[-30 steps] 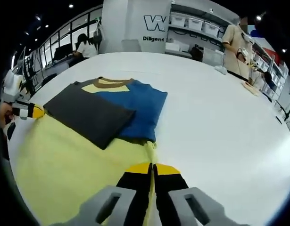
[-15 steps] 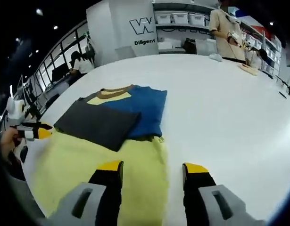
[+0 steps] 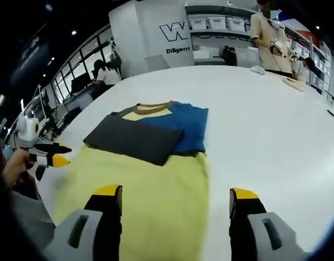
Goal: Fold the garment on the visible template until the final outline fits inside the template.
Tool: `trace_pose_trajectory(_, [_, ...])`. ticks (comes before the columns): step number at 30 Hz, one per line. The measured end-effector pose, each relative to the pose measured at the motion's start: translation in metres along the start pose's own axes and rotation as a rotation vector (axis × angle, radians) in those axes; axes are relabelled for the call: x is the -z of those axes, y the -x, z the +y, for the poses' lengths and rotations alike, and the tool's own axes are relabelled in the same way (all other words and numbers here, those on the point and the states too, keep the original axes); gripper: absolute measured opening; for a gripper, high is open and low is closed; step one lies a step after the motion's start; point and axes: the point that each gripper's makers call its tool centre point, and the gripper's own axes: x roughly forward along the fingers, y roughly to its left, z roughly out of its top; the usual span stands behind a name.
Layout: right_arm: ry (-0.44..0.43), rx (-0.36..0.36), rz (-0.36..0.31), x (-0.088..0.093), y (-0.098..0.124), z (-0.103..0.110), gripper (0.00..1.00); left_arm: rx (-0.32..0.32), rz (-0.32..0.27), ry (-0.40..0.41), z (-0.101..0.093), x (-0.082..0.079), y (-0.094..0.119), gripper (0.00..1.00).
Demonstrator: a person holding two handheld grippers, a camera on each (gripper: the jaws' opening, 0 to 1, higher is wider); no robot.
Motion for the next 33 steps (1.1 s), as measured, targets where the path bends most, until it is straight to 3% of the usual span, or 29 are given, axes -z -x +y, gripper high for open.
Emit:
trace_pose_trajectory(11, [0.064,-0.041,0.038,0.012,0.025,0.018,0.93,0.030,0.036,-0.024,-0.013,0.018,0.019,0.51])
trace_pose_trajectory(17, [0.069,-0.047,0.058,0.025,0.032,0.024,0.93,0.039,0.059,0.003,-0.018,0.029,0.025,0.51])
trace_pose_trajectory(24, [0.063,-0.060,0.100,0.045,0.041,0.028,0.91,0.075,0.108,-0.028,-0.031,0.049,0.037,0.50])
trace_pose_trajectory(33, [0.060,-0.060,0.161,0.070,0.052,0.026,0.84,0.083,0.174,-0.053,-0.029,0.069,0.043,0.45])
